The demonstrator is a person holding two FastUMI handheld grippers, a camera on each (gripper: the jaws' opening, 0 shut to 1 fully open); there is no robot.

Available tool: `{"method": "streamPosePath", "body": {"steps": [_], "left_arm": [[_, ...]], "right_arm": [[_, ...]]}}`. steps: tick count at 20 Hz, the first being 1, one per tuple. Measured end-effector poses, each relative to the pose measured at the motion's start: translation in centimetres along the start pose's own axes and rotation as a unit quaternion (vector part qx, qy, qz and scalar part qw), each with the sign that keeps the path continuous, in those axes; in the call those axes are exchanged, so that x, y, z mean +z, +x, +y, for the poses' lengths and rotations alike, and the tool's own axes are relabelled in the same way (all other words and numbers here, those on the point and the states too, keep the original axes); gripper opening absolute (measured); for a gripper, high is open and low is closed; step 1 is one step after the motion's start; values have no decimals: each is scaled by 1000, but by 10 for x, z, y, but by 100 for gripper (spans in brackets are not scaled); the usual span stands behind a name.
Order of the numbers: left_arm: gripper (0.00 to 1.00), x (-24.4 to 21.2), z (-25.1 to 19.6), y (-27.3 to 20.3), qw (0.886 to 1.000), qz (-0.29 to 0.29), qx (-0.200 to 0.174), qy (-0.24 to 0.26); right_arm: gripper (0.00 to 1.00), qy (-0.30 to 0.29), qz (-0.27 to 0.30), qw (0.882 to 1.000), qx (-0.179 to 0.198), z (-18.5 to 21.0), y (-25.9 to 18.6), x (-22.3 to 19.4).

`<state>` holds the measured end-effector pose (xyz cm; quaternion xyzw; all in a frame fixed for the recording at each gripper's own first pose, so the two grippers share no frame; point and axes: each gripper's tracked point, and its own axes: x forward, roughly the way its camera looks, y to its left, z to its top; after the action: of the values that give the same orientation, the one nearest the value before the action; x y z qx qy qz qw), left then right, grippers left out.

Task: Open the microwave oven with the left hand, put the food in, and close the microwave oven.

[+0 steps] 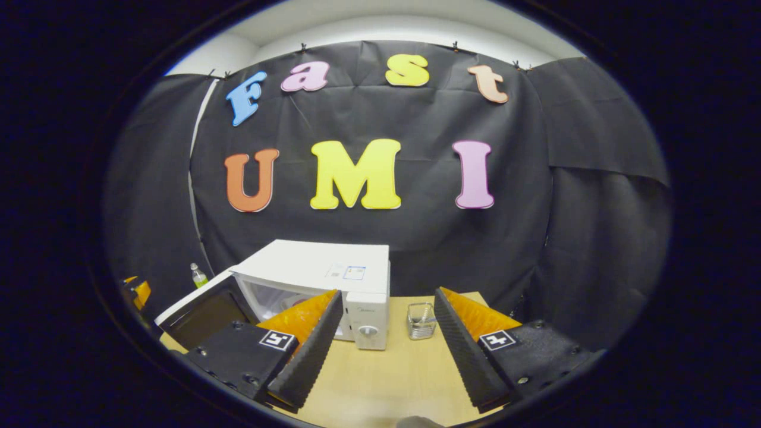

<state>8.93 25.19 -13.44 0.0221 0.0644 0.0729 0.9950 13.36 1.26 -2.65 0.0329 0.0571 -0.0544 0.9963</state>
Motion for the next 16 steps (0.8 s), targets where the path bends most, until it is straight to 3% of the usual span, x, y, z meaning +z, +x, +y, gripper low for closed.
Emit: {"method": "streamPosePath", "body": {"steps": [1,3,10,16], "left_arm": [[31,6,-4,0,1000,-14,-6,2],[1,-4,7,5,1000,-4,11,18],[0,-53,31,7,999,36,8,5],[0,-100,23,4,997,72,-18,5]], "right_arm": [[98,6,-8,1000,3,1,-4,5],[98,12,-14,1000,4,-1,-8,9],[98,14,-21,1000,-11,-7,-26,8],[98,9,-18,1000,-23,-9,-43,9]]}}
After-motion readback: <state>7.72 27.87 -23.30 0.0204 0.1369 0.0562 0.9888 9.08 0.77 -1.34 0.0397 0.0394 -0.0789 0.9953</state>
